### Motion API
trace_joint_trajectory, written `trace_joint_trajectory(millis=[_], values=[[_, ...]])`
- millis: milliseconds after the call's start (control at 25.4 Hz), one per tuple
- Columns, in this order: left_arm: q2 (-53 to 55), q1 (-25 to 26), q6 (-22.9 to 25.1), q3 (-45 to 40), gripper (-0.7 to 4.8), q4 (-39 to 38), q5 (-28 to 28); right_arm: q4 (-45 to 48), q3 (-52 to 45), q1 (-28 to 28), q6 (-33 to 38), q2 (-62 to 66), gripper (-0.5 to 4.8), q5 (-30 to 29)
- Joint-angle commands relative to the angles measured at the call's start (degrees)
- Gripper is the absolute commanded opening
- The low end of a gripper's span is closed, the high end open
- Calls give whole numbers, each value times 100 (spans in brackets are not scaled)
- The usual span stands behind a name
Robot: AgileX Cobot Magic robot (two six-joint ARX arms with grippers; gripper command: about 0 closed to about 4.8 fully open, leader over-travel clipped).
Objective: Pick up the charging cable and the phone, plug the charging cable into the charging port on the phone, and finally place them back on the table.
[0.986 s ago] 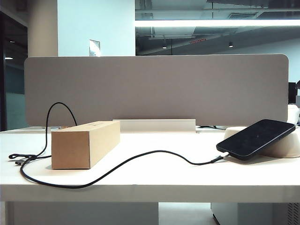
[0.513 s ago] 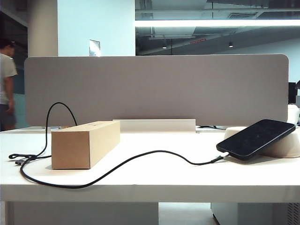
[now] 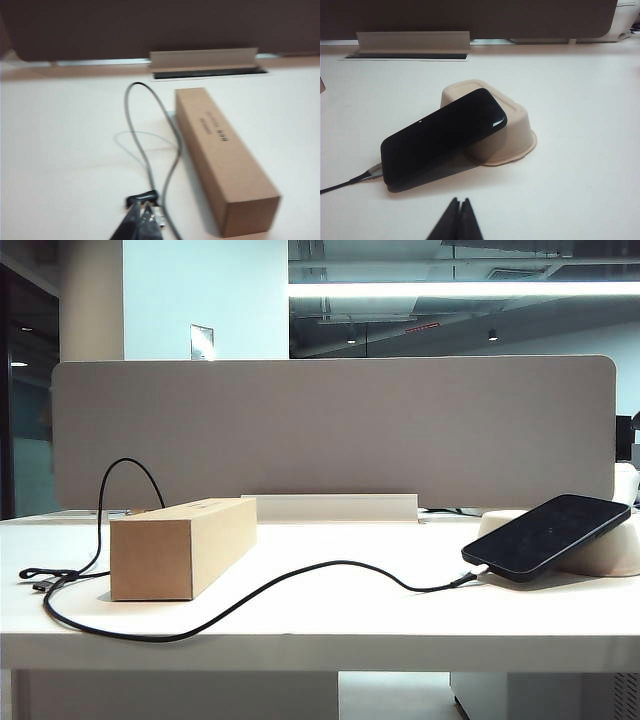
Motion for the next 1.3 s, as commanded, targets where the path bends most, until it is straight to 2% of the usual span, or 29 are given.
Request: trace_joint_trajectory(millis=[39, 158, 237, 513, 828, 1302], values=[[-118, 330, 155, -299, -6, 588, -302, 39, -35, 11, -26, -11, -1, 33], [-210, 778, -271, -1078, -6, 1759, -289, 39, -35, 11, -26, -11, -1, 33], [-210, 833, -334, -1379, -6, 2155, -293, 39, -35, 11, -26, -11, -1, 33], [-551, 837, -181, -1388, -6, 1672, -216, 37, -35, 11, -31, -9, -1, 33], [-551, 824, -181, -1388, -6, 1515, 487, 28, -35, 11, -31, -9, -1, 33], [-551, 824, -181, -1388, -6, 1512, 487, 35, -35, 11, -31, -9, -1, 33]])
